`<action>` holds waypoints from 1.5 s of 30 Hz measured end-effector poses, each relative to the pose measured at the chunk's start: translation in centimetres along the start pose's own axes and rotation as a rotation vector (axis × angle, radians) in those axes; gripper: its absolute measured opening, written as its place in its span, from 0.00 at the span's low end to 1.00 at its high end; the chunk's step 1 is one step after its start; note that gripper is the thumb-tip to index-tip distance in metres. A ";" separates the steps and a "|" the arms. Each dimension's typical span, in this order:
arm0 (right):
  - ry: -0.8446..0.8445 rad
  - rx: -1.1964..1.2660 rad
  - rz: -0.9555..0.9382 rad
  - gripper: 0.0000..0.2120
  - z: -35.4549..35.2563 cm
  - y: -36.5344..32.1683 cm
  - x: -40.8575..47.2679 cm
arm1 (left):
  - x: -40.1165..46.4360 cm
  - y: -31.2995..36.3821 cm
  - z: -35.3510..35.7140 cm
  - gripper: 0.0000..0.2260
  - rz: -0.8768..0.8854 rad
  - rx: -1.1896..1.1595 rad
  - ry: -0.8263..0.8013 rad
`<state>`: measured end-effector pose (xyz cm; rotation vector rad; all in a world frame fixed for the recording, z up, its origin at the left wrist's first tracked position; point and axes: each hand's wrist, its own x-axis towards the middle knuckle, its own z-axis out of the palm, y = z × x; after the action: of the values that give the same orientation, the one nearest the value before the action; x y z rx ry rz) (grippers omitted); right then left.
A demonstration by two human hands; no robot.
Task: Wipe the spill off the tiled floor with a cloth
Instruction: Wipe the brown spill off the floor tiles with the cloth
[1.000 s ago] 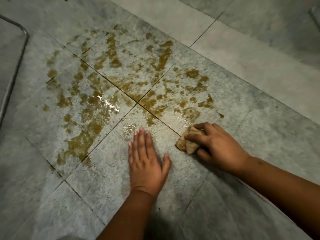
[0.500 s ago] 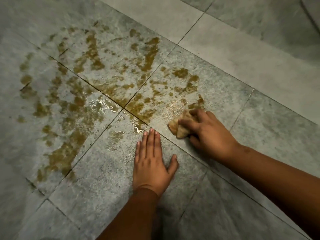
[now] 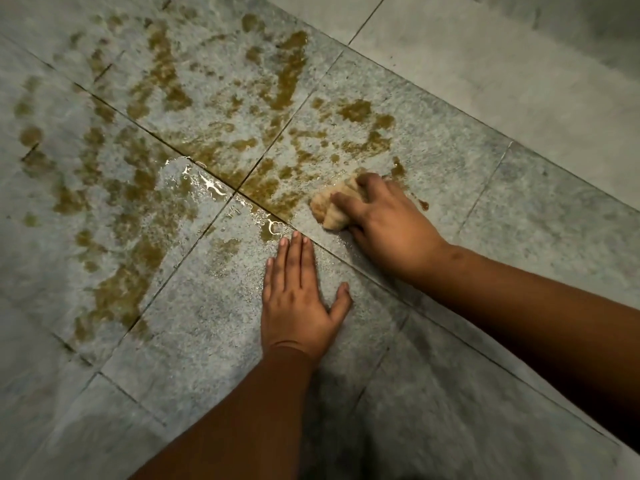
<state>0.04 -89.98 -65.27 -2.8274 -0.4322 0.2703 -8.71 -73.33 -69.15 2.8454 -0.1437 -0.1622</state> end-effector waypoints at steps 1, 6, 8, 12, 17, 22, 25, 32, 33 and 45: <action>-0.008 0.018 0.007 0.24 0.0 -0.1 -1.1 | 0.0 0.0 0.0 0.36 0.001 -0.002 0.002; -0.075 0.105 0.005 0.23 -0.4 -0.5 -6.3 | 0.0 0.0 -0.1 0.36 0.007 -0.009 -0.001; -0.044 0.136 -0.018 0.22 -1.1 -0.3 -6.3 | 0.0 0.0 -0.2 0.36 0.004 -0.004 -0.008; 0.143 0.088 0.007 0.21 -2.5 1.0 -1.9 | 0.0 0.1 -0.2 0.37 -0.006 0.026 -0.045; 0.076 0.017 0.011 0.21 -0.8 2.9 0.6 | 0.0 0.2 -0.4 0.37 -0.013 0.027 -0.060; 0.047 0.103 0.048 0.20 0.0 1.9 -4.8 | 0.0 0.2 -0.4 0.37 -0.013 0.033 -0.067; -0.007 0.125 0.010 0.21 -0.5 1.2 -7.6 | 0.0 0.1 -0.4 0.37 -0.014 0.032 -0.075; 0.234 0.057 0.054 0.21 -3.6 4.0 -0.6 | 0.0 0.2 -0.5 0.37 -0.015 0.033 -0.072; 0.225 0.045 0.067 0.21 -3.5 4.7 0.8 | 0.0 0.2 -0.5 0.37 -0.016 0.032 -0.073; 0.023 0.098 0.057 0.21 -1.5 4.0 -7.6 | 0.2 0.1 -0.3 0.37 -0.015 0.016 -0.064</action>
<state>-5.70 -96.46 -63.89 -2.7467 -0.3249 0.2622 -8.51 -73.31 -68.82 2.8587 -0.1381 -0.2572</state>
